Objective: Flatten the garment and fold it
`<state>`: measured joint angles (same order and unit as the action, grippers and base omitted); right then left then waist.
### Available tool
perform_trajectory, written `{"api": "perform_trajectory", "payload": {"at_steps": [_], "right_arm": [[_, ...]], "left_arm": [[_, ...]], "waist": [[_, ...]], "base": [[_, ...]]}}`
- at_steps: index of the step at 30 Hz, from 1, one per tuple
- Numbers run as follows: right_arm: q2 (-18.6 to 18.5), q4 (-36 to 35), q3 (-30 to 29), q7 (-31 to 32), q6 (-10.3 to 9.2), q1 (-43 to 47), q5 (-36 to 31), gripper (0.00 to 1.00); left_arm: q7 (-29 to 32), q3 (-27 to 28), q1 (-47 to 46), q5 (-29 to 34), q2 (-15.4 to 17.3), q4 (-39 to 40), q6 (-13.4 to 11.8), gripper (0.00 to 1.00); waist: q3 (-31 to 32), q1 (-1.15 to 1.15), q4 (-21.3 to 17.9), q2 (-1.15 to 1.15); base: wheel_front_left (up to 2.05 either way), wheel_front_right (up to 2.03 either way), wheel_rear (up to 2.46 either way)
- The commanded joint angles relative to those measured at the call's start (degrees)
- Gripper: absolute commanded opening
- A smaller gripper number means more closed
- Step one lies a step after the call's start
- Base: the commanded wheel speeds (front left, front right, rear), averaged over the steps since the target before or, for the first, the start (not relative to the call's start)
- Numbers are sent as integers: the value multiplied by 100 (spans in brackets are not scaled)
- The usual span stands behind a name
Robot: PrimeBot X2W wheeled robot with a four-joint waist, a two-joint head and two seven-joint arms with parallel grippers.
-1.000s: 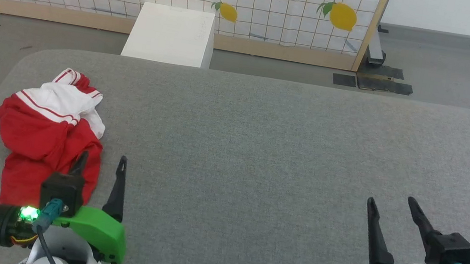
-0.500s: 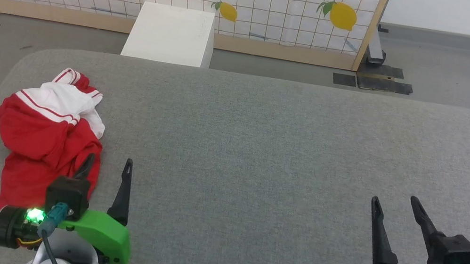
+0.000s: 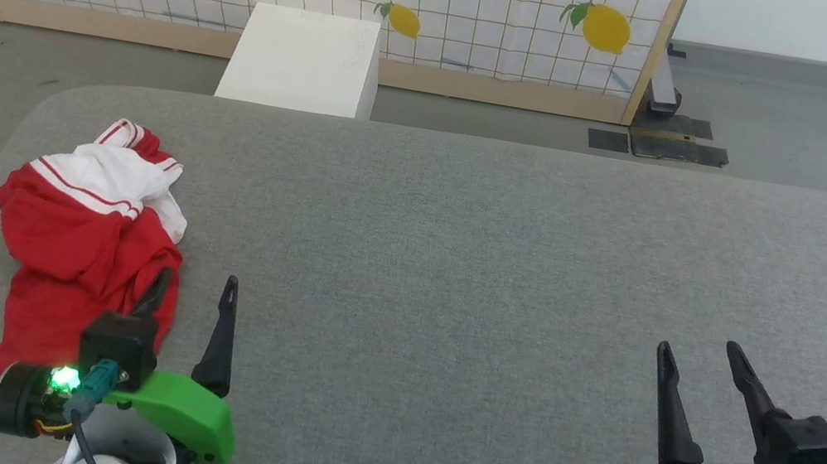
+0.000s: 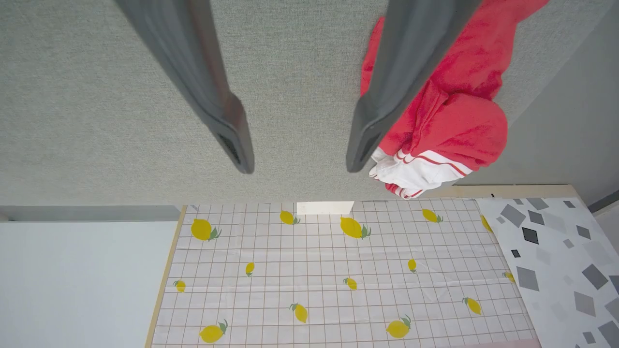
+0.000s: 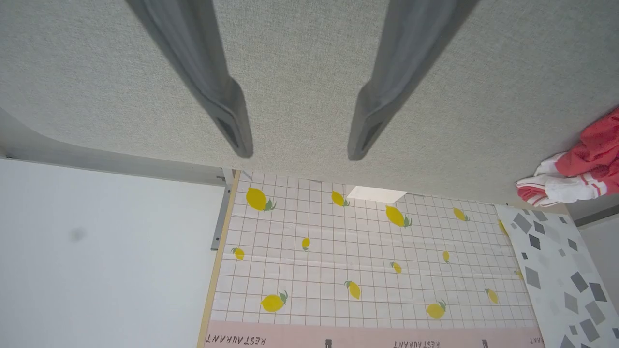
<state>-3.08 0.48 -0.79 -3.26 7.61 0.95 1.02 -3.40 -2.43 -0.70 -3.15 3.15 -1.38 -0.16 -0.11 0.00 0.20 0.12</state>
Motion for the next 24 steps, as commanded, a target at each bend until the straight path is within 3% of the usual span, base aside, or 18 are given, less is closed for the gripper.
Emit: {"api": "perform_trajectory", "payload": {"at_steps": [1,24], "right_arm": [[5,-23,-12,-73,-3,41,34,100],[9,60,-39,-346,-5,81,60,100]], "left_arm": [[-64,-14,3,-95,-7,2,-46,100],[-336,-174,17,-293,-12,-103,-117,100]], "waist": [[-2,0,4,0],[2,0,29,-3]], "base": [[0,0,0],[0,0,0]]}}
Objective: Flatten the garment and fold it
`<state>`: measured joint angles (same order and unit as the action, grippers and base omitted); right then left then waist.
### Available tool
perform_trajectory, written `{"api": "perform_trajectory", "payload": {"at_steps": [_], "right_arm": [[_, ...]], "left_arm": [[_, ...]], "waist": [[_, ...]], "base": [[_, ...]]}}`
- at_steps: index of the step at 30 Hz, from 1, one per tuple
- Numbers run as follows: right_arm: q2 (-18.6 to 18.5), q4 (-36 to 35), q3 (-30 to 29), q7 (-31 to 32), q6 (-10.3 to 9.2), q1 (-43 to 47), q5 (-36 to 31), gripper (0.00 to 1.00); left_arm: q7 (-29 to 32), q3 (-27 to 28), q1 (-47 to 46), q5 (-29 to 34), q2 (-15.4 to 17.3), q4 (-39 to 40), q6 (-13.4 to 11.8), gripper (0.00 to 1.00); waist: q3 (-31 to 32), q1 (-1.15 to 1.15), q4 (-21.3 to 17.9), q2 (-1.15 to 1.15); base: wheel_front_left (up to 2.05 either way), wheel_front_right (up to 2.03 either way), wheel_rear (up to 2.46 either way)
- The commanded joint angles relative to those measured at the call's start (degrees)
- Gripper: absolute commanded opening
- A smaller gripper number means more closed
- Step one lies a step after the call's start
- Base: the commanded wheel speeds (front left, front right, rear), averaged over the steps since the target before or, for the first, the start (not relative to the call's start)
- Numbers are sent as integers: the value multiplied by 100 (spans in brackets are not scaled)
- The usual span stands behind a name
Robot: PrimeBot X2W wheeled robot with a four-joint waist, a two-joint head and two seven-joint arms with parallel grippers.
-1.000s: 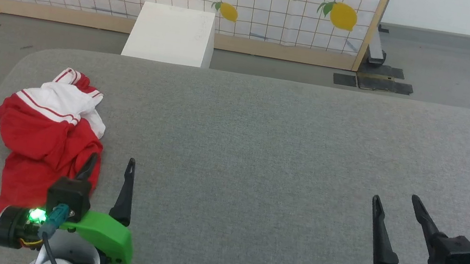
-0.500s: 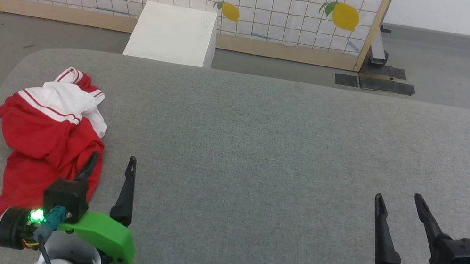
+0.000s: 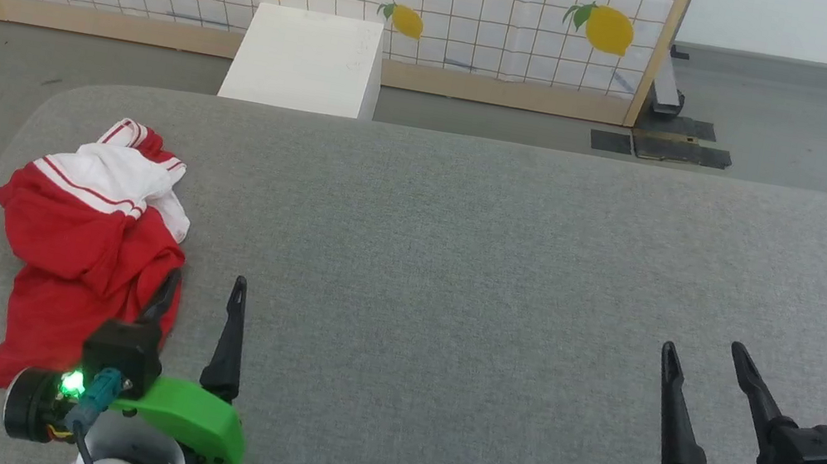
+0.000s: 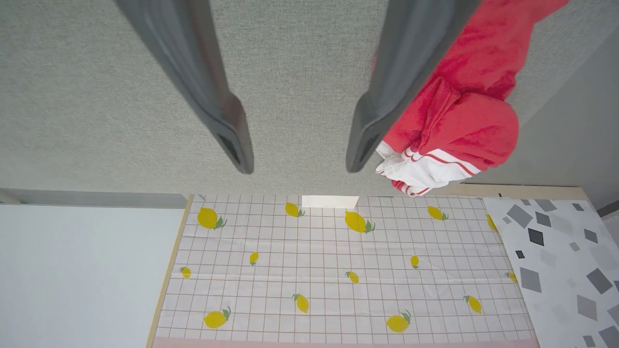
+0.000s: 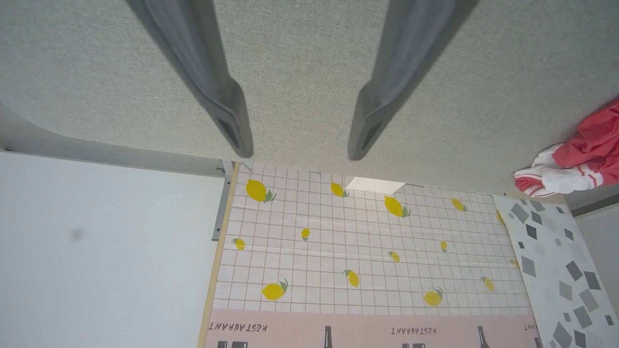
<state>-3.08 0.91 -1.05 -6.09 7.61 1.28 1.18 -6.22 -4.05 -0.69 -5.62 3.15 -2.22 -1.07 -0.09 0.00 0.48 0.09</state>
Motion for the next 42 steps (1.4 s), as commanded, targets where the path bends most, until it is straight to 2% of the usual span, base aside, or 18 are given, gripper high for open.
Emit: {"api": "perform_trajectory", "payload": {"at_steps": [1,32,42], "right_arm": [[9,19,-14,-73,-5,51,44,100],[14,271,-21,-440,-8,49,120,100],[16,342,104,-558,-9,111,115,100]], "left_arm": [[-64,-21,17,-47,-12,-24,-29,100],[-429,-304,-39,-261,-19,-396,-76,100],[-546,-341,-73,-292,-21,-441,-120,100]], "waist": [[0,0,2,0],[-73,0,59,-4],[-93,0,409,-6]], "base": [[0,0,0],[0,0,0],[0,0,0]]}}
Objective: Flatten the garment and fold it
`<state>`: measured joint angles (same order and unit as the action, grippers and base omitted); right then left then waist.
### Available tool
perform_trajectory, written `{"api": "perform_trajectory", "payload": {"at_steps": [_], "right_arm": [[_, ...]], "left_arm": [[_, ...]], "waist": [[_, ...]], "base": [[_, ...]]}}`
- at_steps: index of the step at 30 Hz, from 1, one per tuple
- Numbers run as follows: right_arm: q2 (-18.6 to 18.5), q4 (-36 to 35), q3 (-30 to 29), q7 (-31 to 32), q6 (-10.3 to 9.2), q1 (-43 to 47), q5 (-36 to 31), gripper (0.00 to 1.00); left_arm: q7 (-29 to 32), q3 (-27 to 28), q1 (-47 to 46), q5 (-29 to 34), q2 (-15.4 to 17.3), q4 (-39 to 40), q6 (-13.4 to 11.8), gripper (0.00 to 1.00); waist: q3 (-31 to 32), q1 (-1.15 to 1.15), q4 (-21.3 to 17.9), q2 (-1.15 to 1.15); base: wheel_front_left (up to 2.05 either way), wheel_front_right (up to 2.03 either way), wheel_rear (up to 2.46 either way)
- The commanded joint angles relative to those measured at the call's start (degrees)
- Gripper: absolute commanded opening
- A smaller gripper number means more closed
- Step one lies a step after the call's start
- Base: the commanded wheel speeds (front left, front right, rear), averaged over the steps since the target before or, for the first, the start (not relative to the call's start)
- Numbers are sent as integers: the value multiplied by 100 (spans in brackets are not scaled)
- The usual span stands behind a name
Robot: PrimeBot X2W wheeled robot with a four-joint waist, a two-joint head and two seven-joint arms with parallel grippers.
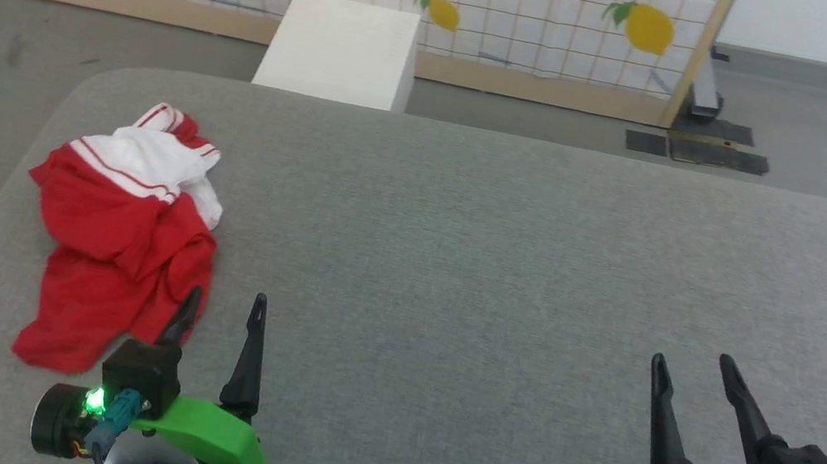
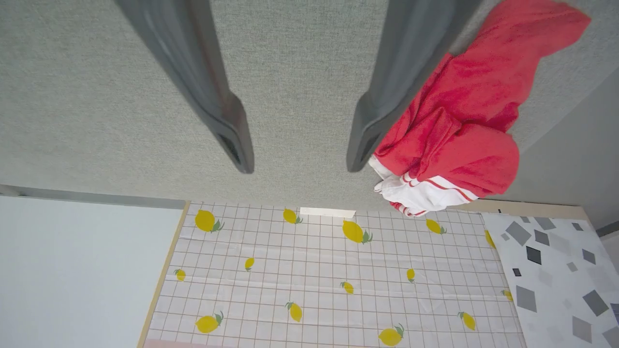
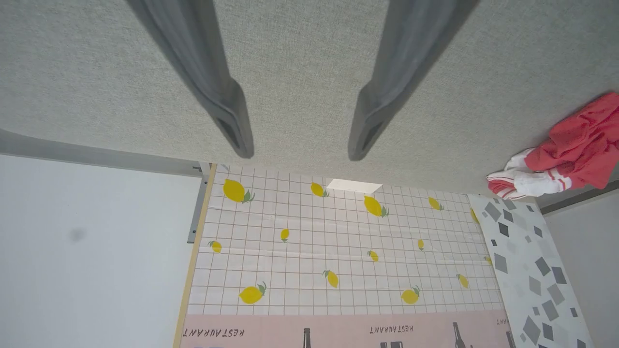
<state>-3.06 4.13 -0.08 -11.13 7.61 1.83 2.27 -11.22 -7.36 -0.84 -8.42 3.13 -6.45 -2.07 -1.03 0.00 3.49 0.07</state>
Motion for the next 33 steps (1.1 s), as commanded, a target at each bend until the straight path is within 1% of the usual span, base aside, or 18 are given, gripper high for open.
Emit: {"api": "perform_trajectory", "payload": {"at_steps": [1,21,33], "right_arm": [[14,25,19,-67,-9,58,16,100],[17,286,435,-302,-11,128,4,100],[18,422,511,-386,-12,138,64,100]], "left_arm": [[-59,-11,-54,-12,-19,-25,-23,100],[-294,-62,49,-18,-23,-55,-62,100],[-378,-141,102,-8,-25,-73,-46,100]], "waist": [[3,0,166,-4],[52,0,1519,-6],[76,0,2171,-7]], "base": [[0,0,0],[0,0,0],[0,0,0]]}}
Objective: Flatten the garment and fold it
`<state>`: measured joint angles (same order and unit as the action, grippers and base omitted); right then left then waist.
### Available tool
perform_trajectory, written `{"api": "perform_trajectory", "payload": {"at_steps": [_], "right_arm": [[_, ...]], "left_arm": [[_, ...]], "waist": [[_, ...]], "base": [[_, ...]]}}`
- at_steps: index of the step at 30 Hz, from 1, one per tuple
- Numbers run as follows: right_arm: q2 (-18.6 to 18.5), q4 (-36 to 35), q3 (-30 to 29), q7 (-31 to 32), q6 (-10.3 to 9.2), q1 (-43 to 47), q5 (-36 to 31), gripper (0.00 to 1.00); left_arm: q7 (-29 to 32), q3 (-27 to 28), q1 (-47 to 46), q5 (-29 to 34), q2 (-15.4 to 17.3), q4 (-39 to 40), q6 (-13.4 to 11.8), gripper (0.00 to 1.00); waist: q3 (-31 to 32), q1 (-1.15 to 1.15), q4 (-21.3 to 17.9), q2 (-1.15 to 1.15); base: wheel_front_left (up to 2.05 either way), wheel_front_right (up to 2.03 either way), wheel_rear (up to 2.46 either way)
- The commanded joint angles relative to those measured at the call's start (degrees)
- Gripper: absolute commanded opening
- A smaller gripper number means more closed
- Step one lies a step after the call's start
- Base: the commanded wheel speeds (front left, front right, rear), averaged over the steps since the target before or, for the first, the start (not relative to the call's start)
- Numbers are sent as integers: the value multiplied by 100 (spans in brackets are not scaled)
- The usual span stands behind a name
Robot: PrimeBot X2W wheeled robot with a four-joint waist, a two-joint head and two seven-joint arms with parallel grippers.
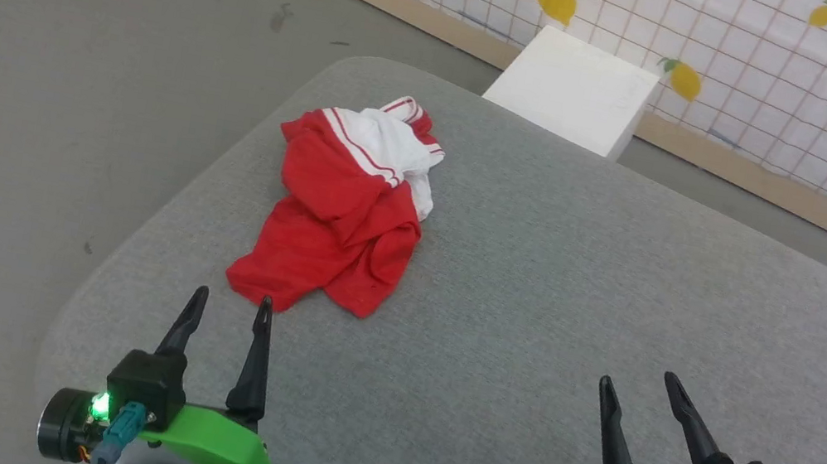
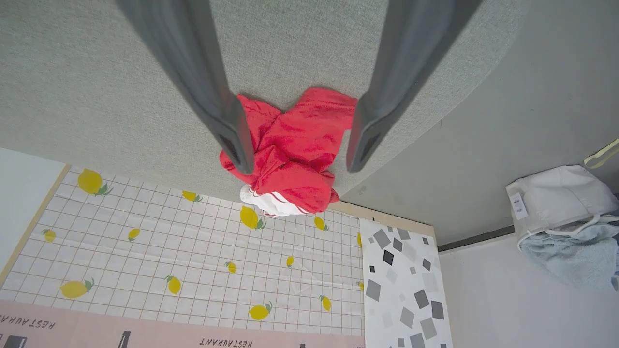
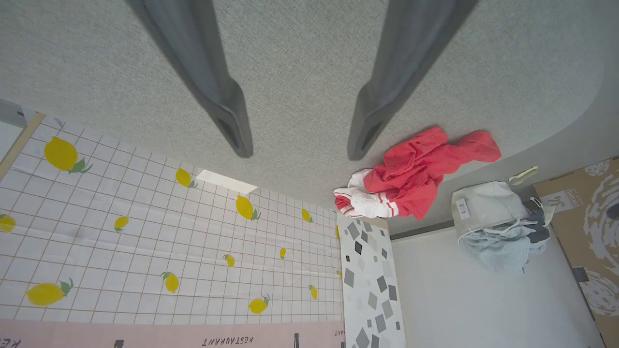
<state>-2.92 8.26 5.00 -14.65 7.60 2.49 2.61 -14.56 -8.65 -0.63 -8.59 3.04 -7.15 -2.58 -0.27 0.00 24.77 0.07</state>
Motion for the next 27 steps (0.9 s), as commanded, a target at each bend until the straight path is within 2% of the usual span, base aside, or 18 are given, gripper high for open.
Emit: {"api": "perform_trajectory", "payload": {"at_steps": [1,8,18,27], "right_arm": [[4,14,4,-35,-11,71,33,100],[4,35,35,-35,-11,44,64,100],[4,51,50,-35,-11,52,76,100],[4,-34,100,-35,-11,-178,-105,100]], "left_arm": [[-44,-13,83,9,-16,-2,5,100],[-44,-3,100,-6,-16,0,-13,100],[-44,-35,82,-82,-16,-124,110,100],[-34,-33,-469,91,192,-442,500,100]], "waist": [[0,0,60,-7],[7,0,104,-7],[-12,0,35,-7],[-504,0,-322,-7]], "base": [[0,0,0],[0,0,0],[0,0,0],[0,0,0]]}}
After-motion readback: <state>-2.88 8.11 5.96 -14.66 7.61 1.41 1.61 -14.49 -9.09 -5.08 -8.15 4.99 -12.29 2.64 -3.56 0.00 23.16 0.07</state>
